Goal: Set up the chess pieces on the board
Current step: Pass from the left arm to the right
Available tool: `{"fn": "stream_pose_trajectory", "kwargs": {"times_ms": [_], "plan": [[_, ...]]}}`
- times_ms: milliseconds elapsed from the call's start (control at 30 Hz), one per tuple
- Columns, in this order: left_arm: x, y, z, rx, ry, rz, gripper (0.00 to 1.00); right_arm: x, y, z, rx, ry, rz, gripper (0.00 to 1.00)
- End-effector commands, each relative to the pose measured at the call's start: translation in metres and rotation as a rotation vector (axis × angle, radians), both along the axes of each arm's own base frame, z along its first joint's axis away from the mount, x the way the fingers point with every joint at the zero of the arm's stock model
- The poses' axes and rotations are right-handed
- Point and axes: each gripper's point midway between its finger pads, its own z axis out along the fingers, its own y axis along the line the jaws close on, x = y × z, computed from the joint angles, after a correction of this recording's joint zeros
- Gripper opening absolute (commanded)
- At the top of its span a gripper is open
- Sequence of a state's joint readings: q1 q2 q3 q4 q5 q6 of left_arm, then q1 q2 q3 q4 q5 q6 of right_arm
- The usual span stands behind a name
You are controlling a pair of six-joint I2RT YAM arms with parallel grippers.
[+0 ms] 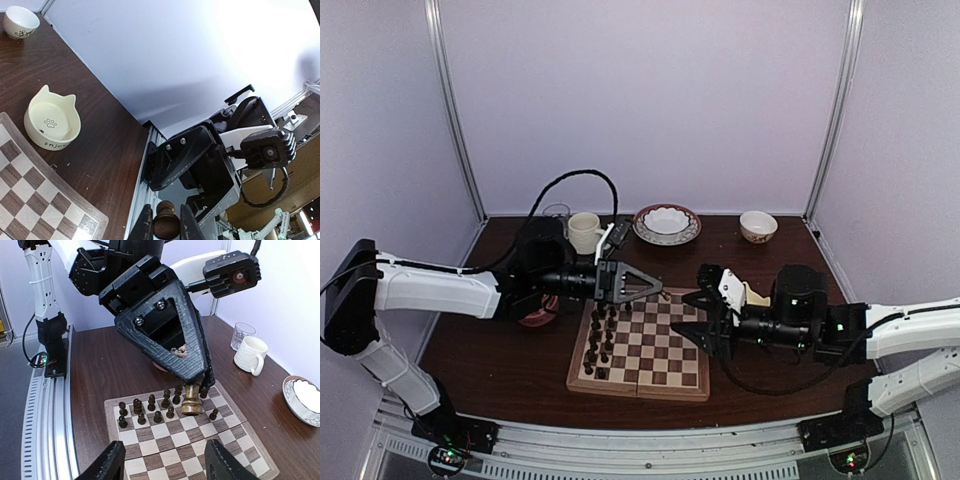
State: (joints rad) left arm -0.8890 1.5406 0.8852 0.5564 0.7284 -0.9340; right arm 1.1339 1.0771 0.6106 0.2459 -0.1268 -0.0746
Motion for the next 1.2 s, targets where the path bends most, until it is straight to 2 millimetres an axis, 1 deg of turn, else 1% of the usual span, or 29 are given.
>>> {"fn": "stream_pose_trajectory", "kwargs": {"times_ms": [0, 67, 300, 400, 500, 600, 700, 767, 933, 1033, 1100, 1133, 1167], "plan": [[-0.001, 0.006, 0.037, -0.149, 0.037, 0.004, 0.09, 0.007, 0.000, 0.027, 0.059, -0.090, -0.048, 0.55], [-0.002, 0.007, 0.039, -0.166, 0.057, 0.002, 0.09, 0.008, 0.001, 0.031, 0.061, -0.110, -0.059, 0.53], [-0.003, 0.005, 0.041, -0.195, 0.117, -0.021, 0.09, 0.013, 0.003, 0.046, 0.080, -0.142, -0.081, 0.53], [-0.005, 0.003, 0.044, -0.231, 0.156, -0.056, 0.09, 0.013, 0.006, 0.053, 0.085, -0.154, -0.077, 0.52], [-0.005, -0.001, 0.043, -0.247, 0.197, -0.082, 0.08, 0.012, 0.009, 0.060, 0.095, -0.170, -0.071, 0.49], [-0.004, -0.002, 0.041, -0.250, 0.210, -0.088, 0.08, 0.012, 0.011, 0.062, 0.092, -0.180, -0.067, 0.43], [-0.005, -0.001, 0.041, -0.251, 0.208, -0.090, 0.08, 0.017, 0.011, 0.061, 0.080, -0.184, -0.094, 0.40], [-0.005, -0.001, 0.041, -0.249, 0.206, -0.089, 0.08, 0.018, 0.012, 0.059, 0.074, -0.183, -0.097, 0.40], [-0.006, 0.000, 0.040, -0.247, 0.207, -0.092, 0.08, 0.022, 0.014, 0.052, 0.053, -0.177, -0.117, 0.44], [-0.006, -0.001, 0.039, -0.244, 0.208, -0.095, 0.08, 0.023, 0.014, 0.053, 0.059, -0.175, -0.120, 0.35], [-0.006, -0.001, 0.039, -0.243, 0.211, -0.097, 0.08, 0.024, 0.014, 0.054, 0.062, -0.171, -0.124, 0.24], [-0.007, -0.001, 0.039, -0.243, 0.210, -0.098, 0.08, 0.024, 0.014, 0.054, 0.062, -0.169, -0.127, 0.21], [-0.007, -0.001, 0.039, -0.242, 0.210, -0.099, 0.08, 0.024, 0.013, 0.054, 0.067, -0.167, -0.129, 0.21]]}}
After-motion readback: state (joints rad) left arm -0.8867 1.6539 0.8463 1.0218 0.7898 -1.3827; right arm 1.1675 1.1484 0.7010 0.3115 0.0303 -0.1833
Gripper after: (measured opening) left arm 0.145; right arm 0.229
